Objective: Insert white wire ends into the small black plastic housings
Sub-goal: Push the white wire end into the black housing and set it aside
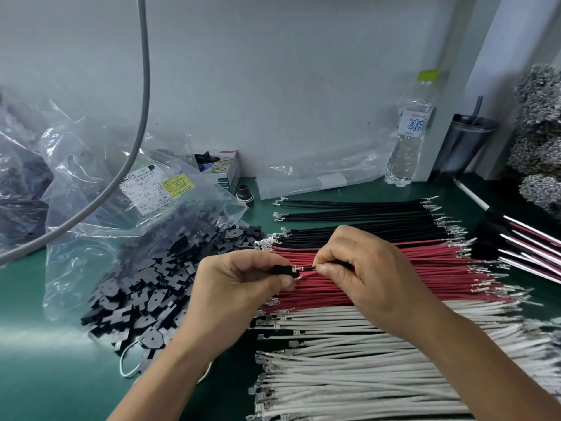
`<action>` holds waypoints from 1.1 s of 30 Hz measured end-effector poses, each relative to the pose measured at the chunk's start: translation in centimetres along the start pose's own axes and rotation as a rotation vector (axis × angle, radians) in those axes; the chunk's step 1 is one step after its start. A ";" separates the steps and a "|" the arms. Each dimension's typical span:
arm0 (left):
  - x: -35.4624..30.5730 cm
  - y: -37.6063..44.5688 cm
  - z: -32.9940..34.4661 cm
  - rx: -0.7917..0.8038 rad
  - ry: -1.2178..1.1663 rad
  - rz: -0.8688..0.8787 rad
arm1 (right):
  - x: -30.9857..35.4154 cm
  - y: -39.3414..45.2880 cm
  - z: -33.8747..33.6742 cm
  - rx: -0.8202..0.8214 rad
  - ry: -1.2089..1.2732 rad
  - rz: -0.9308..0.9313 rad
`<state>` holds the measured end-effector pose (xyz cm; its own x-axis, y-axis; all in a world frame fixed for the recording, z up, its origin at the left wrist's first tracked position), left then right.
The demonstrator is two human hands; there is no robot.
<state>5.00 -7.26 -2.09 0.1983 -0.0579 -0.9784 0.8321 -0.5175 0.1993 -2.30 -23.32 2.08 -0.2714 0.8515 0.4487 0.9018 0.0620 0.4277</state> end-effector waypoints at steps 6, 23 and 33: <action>0.0 0.0 0.0 -0.013 0.077 0.016 | 2.3 -0.2 -0.4 -0.077 -0.261 -0.170; -0.1 -0.3 -0.2 -0.052 -0.050 -0.005 | 1.5 -0.1 0.5 -0.165 -0.102 -0.118; 0.0 -0.1 -0.5 -0.111 0.042 0.059 | 2.1 -0.6 -1.2 -0.345 -0.352 -0.166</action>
<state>5.19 -6.82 -2.05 0.2686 -0.0482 -0.9621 0.8700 -0.4167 0.2637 -3.81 -22.18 3.65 -0.2181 0.9720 0.0873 0.6765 0.0861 0.7314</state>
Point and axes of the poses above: each hand's wrist, its own y-axis towards the middle knuckle, its own z-axis out of the palm, x = y × z, the point moved 9 cm from there along y, towards the middle knuckle, and after that the axes turned 4 degrees about x, right-handed, at the moved point
